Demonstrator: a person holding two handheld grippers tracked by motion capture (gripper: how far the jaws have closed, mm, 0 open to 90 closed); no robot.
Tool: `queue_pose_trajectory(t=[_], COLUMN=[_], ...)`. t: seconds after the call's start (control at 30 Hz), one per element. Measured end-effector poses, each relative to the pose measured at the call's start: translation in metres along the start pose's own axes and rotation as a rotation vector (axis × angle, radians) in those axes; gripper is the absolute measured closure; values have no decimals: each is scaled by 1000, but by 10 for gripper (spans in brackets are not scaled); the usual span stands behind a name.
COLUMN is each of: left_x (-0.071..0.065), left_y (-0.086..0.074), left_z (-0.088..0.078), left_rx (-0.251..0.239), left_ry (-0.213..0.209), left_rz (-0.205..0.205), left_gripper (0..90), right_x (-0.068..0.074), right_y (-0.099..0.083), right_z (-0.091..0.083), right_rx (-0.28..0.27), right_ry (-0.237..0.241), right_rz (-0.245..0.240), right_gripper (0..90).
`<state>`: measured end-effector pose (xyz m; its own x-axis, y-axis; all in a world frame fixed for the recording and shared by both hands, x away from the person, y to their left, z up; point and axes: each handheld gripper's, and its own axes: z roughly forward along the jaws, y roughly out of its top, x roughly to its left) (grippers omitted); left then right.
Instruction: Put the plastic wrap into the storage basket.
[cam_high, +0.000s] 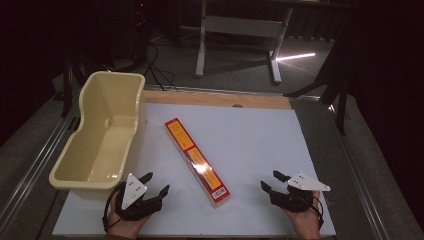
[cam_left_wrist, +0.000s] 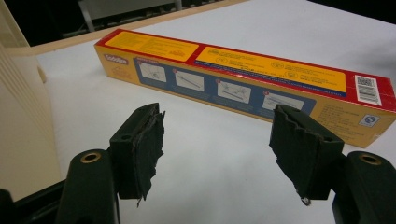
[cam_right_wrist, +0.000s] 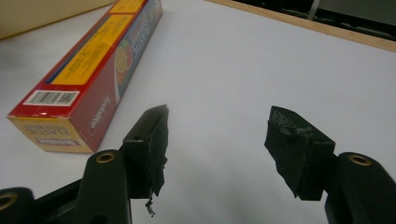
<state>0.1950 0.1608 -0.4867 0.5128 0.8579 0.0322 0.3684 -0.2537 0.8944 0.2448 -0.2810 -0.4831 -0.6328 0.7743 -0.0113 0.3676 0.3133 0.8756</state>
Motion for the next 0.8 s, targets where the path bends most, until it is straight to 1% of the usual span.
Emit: queue_pose_trajectory(t=[0.03, 0.1, 0.13, 0.17, 0.2, 0.23, 0.27, 0.3, 0.33, 0.37, 0.4, 0.47, 0.5, 0.53, 0.57, 0.6, 0.73, 0.77, 0.8], left_x=[0, 0, 0, 0, 1, 1, 1, 0, 0, 1, 1, 2, 2, 2, 1, 1, 2, 2, 3], left_y=[0, 0, 0, 0, -1, -1, -1, -1, -1, -1, -1, -2, -1, -1, -1, -1, -1, -1, -1], left_z=[0, 1, 1, 2, 2, 2, 2, 2, 2, 2, 3, 3, 3, 3, 3, 3, 2, 2, 1], left_rx=[1, 6, 6, 8, 15, 16, 16, 14, 12, 18, 22, 22, 23, 23, 24, 24, 18, 18, 14], left_ry=[1, 5, 5, 9, 11, 12, 12, 16, 17, 22, 25, 22, 23, 23, 26, 28, 26, 26, 20], left_rz=[0, 1, 1, -1, -6, -6, -6, -4, -5, -7, -11, -23, -22, -22, -22, -21, -25, -25, -26], left_gripper=[342, 343, 343, 343, 344, 344, 344, 344, 344, 345, 345, 346, 345, 345, 345, 345, 346, 345, 346], right_x=[1, 4, 4, 7, 14, 17, 17, 23, 23, 29, 32, 37, 40, 40, 45, 48, 56, 56, 60], right_y=[1, 3, 3, 5, 10, 13, 13, 19, 19, 25, 28, 35, 39, 39, 47, 50, 63, 63, 69], right_z=[0, 0, 0, 1, 2, 3, 3, 6, 6, 8, 10, 13, 14, 14, 17, 19, 28, 28, 33], right_rx=[0, -14, -14, -19, -24, -25, -25, -24, -24, -21, -25, -29, -30, -30, -29, -30, -18, -18, -12], right_ry=[6, 32, 32, 35, 47, 53, 53, 59, 59, 74, 85, 102, 104, 104, 112, 114, 114, 114, 121], right_rz=[7, 38, 38, 35, 25, 22, 22, -2, -2, -14, -17, -17, -21, -21, -26, -26, -41, -41, -45], right_gripper=[381, 374, 374, 373, 365, 362, 362, 357, 357, 344, 340, 339, 339, 339, 339, 337, 334, 334, 334])
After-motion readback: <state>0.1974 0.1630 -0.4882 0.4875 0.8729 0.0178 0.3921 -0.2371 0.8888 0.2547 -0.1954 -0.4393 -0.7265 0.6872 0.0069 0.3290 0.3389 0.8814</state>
